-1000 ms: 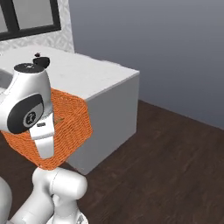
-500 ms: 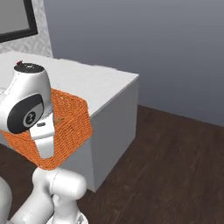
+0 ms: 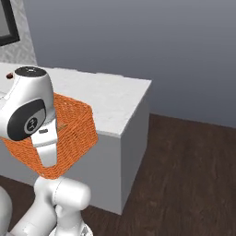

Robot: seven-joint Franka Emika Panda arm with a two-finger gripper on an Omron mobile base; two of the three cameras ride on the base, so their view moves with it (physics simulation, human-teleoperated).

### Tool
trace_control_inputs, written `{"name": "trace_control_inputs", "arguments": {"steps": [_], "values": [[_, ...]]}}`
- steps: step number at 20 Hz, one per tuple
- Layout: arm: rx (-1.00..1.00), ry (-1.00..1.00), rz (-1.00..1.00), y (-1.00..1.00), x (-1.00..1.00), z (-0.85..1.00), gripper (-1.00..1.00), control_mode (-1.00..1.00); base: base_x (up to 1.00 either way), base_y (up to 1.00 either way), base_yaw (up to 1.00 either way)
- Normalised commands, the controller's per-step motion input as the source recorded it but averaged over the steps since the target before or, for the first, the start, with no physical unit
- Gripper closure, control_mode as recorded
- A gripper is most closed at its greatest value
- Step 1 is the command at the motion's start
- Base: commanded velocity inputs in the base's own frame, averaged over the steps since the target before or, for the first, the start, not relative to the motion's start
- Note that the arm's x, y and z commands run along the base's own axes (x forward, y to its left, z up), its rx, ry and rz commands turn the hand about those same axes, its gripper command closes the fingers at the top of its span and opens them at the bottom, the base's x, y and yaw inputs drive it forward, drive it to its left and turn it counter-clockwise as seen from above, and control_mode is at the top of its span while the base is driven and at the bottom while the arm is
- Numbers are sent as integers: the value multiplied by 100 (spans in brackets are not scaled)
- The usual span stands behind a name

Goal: Open the cabinet, pick up the bread from the cabinet and place it in the basket. Then move the basket to the dining counter.

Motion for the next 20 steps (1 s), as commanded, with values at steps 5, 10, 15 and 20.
{"name": "trace_control_inputs", "arguments": {"steps": [5, 10, 15, 20], "values": [[0, 0, 0, 0, 0, 0, 100, 100, 45, 98, -26], [0, 0, 0, 0, 0, 0, 100, 100, 53, 82, -16], [0, 0, 0, 0, 0, 0, 100, 100, 38, 64, -5], [0, 0, 0, 0, 0, 0, 100, 100, 62, 56, -5]]}}
